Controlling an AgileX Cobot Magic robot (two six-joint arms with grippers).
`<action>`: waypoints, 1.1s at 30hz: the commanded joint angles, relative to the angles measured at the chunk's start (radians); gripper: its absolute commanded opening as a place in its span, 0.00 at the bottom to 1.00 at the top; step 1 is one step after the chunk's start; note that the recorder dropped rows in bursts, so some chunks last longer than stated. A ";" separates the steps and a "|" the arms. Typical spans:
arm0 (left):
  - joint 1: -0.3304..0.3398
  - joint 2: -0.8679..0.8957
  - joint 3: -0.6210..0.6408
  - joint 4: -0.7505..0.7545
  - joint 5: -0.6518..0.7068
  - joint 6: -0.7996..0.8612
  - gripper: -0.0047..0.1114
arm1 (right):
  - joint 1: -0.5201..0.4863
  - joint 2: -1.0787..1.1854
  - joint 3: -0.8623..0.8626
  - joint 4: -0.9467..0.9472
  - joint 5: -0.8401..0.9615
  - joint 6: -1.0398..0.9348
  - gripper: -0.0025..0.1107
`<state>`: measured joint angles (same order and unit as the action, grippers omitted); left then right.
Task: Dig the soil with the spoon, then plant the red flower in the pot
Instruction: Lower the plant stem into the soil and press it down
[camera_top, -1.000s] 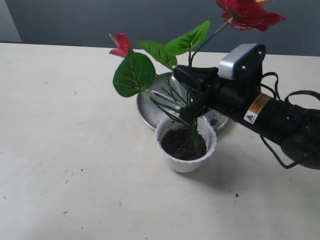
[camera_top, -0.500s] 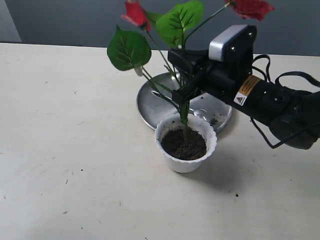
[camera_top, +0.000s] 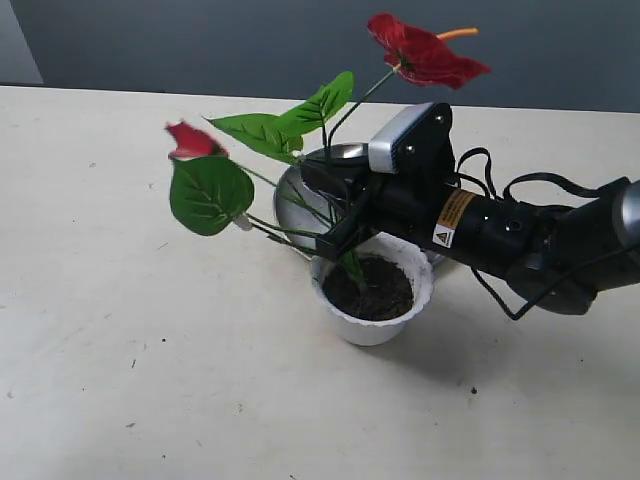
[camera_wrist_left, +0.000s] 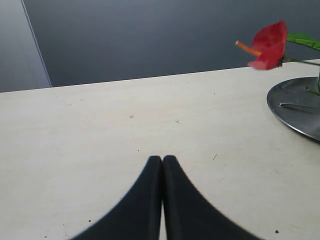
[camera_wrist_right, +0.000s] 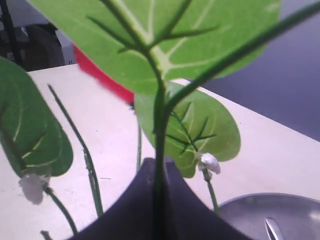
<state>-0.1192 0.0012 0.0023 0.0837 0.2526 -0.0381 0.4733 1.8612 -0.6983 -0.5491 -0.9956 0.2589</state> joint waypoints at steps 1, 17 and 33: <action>-0.005 -0.001 -0.002 0.000 -0.013 -0.004 0.05 | -0.001 -0.033 0.006 -0.019 0.184 0.003 0.02; -0.005 -0.001 -0.002 0.000 -0.013 -0.004 0.05 | -0.001 -0.104 0.105 0.075 0.117 -0.198 0.02; -0.005 -0.001 -0.002 0.000 -0.013 -0.004 0.05 | -0.001 -0.104 0.337 0.126 -0.039 -0.266 0.02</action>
<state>-0.1192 0.0012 0.0023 0.0837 0.2526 -0.0381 0.4733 1.7466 -0.3944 -0.3702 -1.1511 -0.0270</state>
